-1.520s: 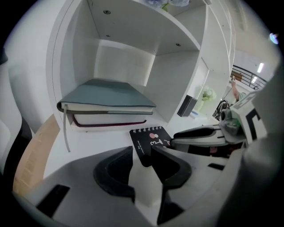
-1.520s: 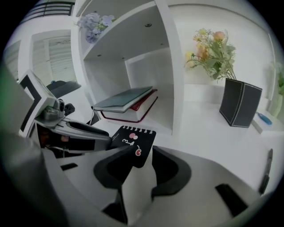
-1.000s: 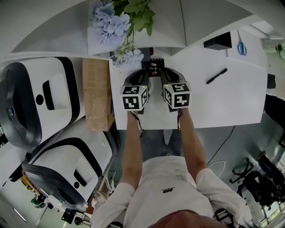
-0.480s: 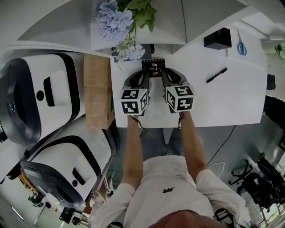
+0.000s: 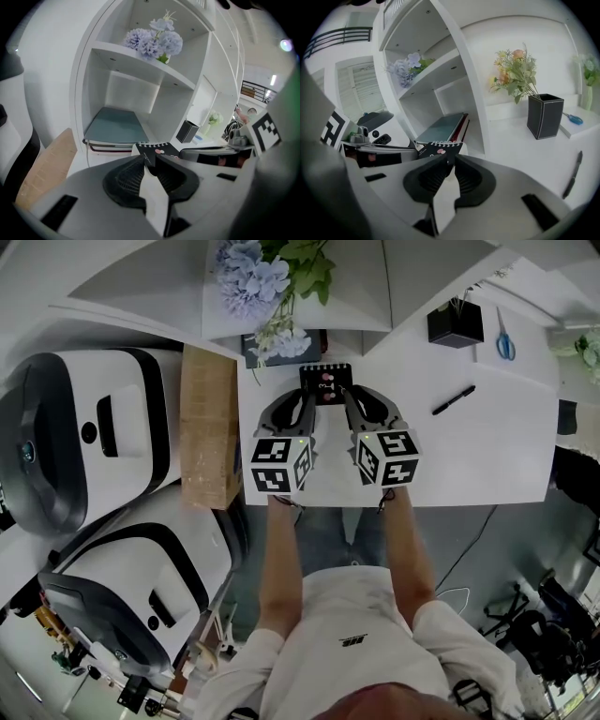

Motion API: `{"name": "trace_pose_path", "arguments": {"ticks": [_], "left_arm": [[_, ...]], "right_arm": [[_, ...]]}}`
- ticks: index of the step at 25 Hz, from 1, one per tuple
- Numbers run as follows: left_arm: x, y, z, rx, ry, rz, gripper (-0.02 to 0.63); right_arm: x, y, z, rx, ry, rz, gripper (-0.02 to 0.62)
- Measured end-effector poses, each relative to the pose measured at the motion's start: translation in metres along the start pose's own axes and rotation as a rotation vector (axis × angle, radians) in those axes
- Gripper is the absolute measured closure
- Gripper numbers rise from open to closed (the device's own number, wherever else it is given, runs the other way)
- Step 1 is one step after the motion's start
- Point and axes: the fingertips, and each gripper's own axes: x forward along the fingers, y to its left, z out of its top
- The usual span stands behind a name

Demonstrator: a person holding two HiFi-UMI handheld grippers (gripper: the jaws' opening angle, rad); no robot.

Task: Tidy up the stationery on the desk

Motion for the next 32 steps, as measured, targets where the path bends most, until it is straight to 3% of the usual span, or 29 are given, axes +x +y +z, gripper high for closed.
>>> {"name": "trace_pose_path", "arguments": {"ticks": [11,25,32], "left_arm": [[-0.017,-0.002,0.031,0.011,-0.069,-0.003,0.606],[0.001,0.056,0.041,-0.090,-0.113,0.091,0.606],[0.004,0.057,0.035,-0.122,-0.111,0.079,0.606]], "right_arm": [[-0.009,0.011,0.034,-0.011,-0.070,0.021,0.560],[0.081,0.024,0.074,-0.074,-0.088,0.114,0.565],[0.108,0.028,0.092,-0.101,-0.124,0.142,0.566]]}}
